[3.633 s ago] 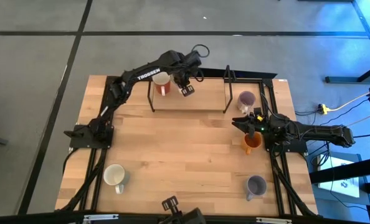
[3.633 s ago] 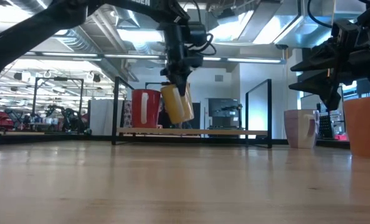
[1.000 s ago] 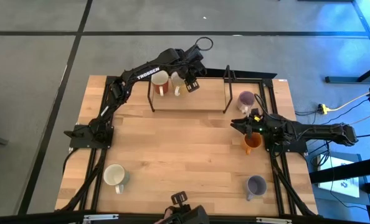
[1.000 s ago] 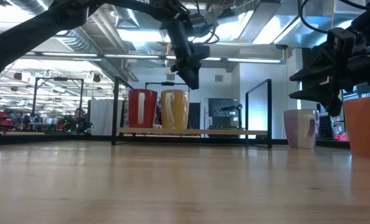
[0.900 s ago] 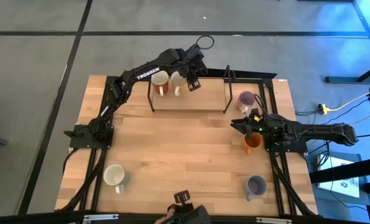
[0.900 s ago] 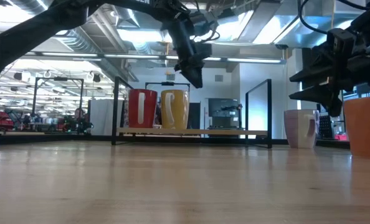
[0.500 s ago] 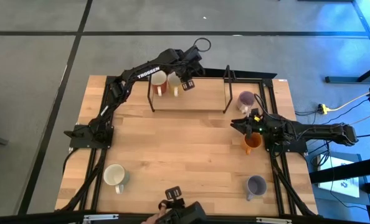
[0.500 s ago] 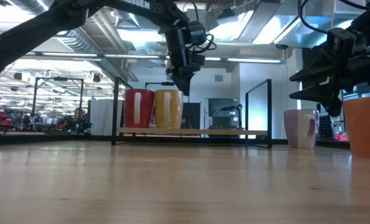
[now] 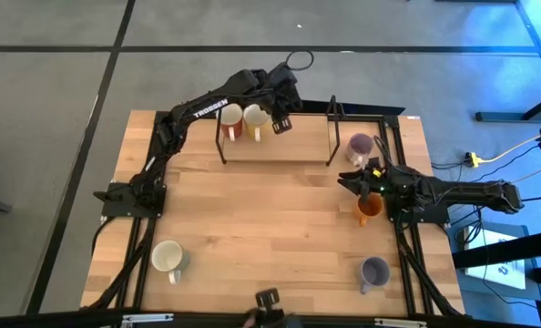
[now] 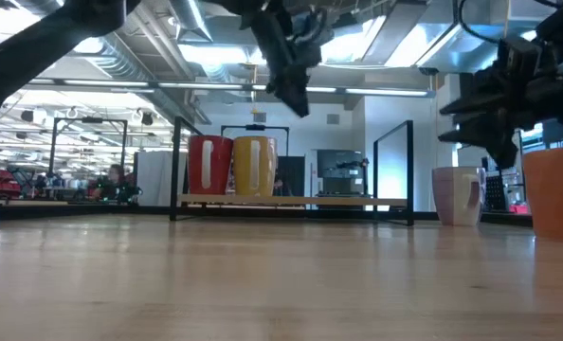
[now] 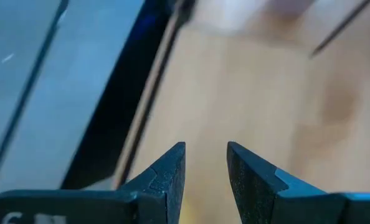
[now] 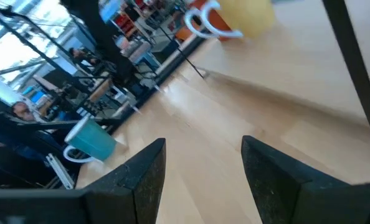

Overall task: Place coffee mugs
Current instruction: Put the light blue mug on the shelf

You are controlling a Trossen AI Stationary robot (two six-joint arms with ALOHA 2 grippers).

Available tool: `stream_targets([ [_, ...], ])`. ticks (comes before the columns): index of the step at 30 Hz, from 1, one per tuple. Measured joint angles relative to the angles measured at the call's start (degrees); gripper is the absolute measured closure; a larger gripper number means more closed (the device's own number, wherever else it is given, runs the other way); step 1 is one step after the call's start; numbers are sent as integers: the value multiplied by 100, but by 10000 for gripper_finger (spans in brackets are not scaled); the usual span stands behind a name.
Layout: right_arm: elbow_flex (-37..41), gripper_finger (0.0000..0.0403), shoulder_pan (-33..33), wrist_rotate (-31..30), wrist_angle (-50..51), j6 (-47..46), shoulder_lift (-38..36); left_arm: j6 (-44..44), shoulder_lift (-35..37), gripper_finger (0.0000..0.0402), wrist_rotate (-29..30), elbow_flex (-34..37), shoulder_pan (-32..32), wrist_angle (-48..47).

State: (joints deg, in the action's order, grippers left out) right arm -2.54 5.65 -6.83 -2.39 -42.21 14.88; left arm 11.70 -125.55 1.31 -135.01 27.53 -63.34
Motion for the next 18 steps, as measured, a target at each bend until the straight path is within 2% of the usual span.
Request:
stream_targets([
  [3, -222, 205, 0, 145, 10, 178, 2, -48, 61, 289, -618, 1, -106, 40],
  [8, -658, 205, -4, 443, 405, 351, 18, -126, 145, 289, -971, 7, -374, -239],
  [14, -1130, 205, -4, 829, 596, 516, 558, -681, 426, 289, -1022, 1, -776, -564],
  [18, -1468, 205, -47, 975, 584, 762, 1175, -915, 787, 289, -744, 7, -1102, -881],
])
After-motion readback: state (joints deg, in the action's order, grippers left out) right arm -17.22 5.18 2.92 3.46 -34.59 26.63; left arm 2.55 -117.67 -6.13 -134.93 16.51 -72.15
